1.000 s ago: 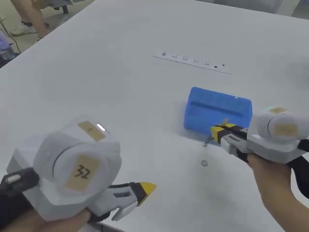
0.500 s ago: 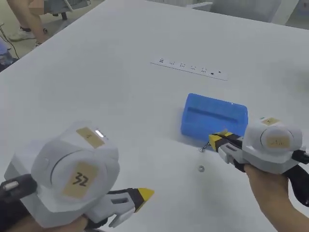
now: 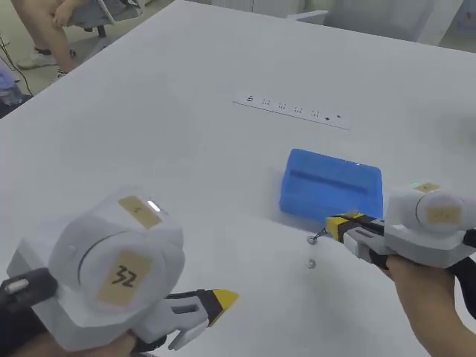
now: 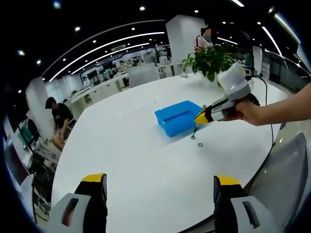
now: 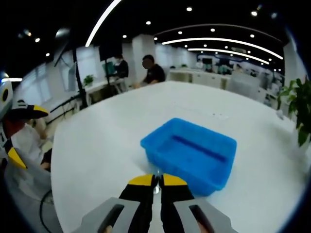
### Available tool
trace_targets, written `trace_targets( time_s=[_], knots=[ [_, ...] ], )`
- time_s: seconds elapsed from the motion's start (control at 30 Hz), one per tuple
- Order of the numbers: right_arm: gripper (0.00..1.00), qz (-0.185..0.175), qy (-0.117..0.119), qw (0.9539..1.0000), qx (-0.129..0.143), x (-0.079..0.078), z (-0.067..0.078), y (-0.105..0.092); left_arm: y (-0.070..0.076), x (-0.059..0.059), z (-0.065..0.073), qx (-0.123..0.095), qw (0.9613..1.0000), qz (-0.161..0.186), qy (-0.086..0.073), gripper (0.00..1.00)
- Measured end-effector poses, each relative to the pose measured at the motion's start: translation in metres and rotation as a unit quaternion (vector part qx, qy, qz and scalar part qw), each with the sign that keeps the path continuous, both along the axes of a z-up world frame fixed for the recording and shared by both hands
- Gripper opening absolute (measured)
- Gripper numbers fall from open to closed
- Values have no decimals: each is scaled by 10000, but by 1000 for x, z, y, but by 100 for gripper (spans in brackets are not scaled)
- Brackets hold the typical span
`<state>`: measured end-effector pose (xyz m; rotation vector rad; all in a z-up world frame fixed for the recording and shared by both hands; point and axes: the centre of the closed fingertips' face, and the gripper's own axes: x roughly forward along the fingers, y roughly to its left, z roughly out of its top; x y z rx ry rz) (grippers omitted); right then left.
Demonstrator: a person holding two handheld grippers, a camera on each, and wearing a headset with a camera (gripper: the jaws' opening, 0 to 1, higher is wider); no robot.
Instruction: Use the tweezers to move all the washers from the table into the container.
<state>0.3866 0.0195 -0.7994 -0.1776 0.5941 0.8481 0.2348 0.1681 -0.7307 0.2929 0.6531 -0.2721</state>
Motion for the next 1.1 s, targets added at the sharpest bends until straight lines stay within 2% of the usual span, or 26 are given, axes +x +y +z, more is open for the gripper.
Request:
trace_targets(
  time_s=[0.23, 0.47, 0.8, 1.1],
  knots=[
    [0, 99, -34, 9999, 9, -8, 14, 3, 0, 2, 1, -8, 10000, -5, -21, 93],
    [0, 199, -178, 9996, 7, -7, 29, 7, 2, 1, 0, 5, 10000, 8, -16, 93],
    [0, 212, -402, 9989, 112, 9, 51, 6, 1, 1, 0, -17, 10000, 10, -15, 93],
    [0, 151, -542, 9983, 152, 24, 62, 2, 1, 1, 0, -27, 10000, 28, -16, 93]
  ],
)
